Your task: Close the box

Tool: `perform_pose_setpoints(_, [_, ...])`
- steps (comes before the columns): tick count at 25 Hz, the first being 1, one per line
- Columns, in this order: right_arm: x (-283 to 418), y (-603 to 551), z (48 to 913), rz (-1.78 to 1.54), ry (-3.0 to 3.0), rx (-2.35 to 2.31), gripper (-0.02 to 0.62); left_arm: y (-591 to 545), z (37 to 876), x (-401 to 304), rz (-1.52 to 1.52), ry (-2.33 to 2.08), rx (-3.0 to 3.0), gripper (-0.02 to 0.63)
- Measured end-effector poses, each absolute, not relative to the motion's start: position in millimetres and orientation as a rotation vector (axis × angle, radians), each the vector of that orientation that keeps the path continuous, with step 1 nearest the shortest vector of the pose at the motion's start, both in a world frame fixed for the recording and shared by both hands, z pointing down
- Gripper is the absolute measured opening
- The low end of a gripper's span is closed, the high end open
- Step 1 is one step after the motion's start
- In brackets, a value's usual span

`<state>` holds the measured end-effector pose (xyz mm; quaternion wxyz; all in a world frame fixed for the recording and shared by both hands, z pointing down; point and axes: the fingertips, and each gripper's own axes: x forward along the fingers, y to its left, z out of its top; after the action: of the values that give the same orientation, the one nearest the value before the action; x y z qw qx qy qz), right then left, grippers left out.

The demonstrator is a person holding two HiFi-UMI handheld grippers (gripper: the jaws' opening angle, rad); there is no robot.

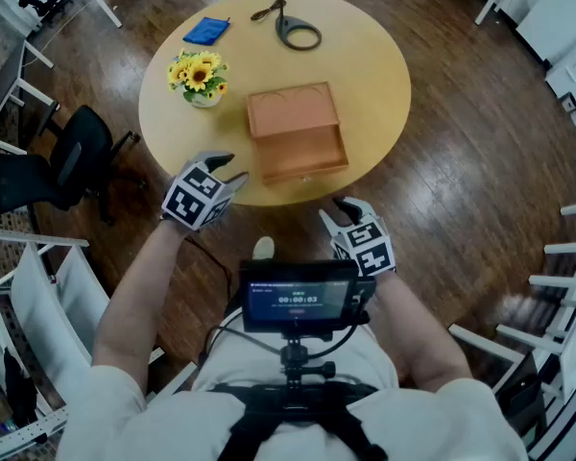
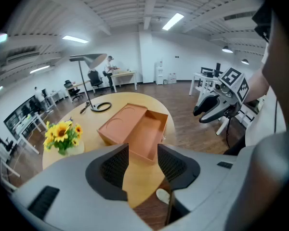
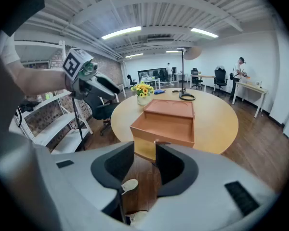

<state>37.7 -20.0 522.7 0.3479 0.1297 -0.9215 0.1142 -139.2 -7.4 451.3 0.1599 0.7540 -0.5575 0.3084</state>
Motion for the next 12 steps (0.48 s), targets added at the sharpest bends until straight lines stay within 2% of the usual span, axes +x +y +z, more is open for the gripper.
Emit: perform_pose_setpoints(12, [-14, -52, 576, 0.274, -2.258, 0.417, 0.147, -162, 535, -189, 1.244, -1.016, 2.227, 0.179])
